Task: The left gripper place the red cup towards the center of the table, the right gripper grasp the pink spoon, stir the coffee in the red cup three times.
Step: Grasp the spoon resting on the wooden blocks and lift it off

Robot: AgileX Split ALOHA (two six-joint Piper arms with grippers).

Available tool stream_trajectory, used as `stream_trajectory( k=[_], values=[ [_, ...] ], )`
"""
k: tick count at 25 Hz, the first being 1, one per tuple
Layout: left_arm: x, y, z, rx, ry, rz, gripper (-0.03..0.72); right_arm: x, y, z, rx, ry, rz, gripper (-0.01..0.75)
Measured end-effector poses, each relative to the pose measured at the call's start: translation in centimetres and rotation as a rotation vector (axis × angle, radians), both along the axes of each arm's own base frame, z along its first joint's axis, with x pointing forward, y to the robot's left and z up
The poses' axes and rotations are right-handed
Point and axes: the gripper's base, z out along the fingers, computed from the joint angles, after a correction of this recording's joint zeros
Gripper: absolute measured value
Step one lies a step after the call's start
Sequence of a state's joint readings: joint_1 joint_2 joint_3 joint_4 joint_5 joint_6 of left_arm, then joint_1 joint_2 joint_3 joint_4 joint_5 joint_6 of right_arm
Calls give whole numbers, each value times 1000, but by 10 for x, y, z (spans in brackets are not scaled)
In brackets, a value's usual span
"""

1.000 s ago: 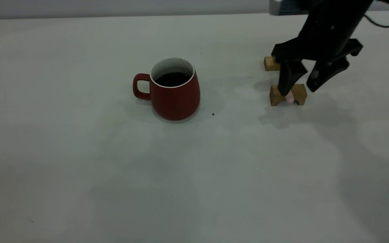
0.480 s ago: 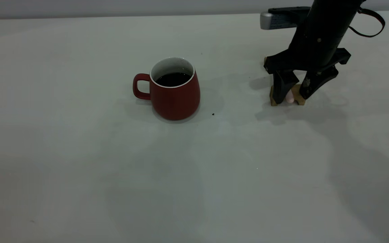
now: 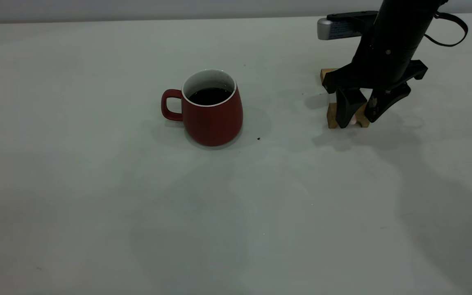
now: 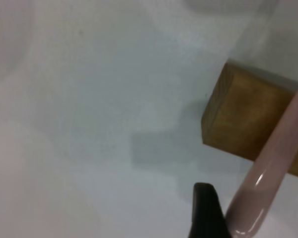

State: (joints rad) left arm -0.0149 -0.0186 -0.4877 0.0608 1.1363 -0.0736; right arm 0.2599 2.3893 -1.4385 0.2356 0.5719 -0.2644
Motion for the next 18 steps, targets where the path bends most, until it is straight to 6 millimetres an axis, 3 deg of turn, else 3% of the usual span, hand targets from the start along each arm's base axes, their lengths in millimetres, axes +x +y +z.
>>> stream_trajectory(
  k=[5, 10, 15, 18],
  values=[
    [0, 0, 0, 0, 0, 0, 333, 1, -1, 0, -12, -9, 13, 400],
    [0, 0, 0, 0, 0, 0, 333, 1, -3, -1, -39, -17, 33, 164],
    [0, 0, 0, 0, 0, 0, 333, 1, -4, 7, -46, -16, 45, 149],
    [0, 0, 0, 0, 0, 0, 333, 3, 0, 40, 3, -43, 10, 149]
  ],
)
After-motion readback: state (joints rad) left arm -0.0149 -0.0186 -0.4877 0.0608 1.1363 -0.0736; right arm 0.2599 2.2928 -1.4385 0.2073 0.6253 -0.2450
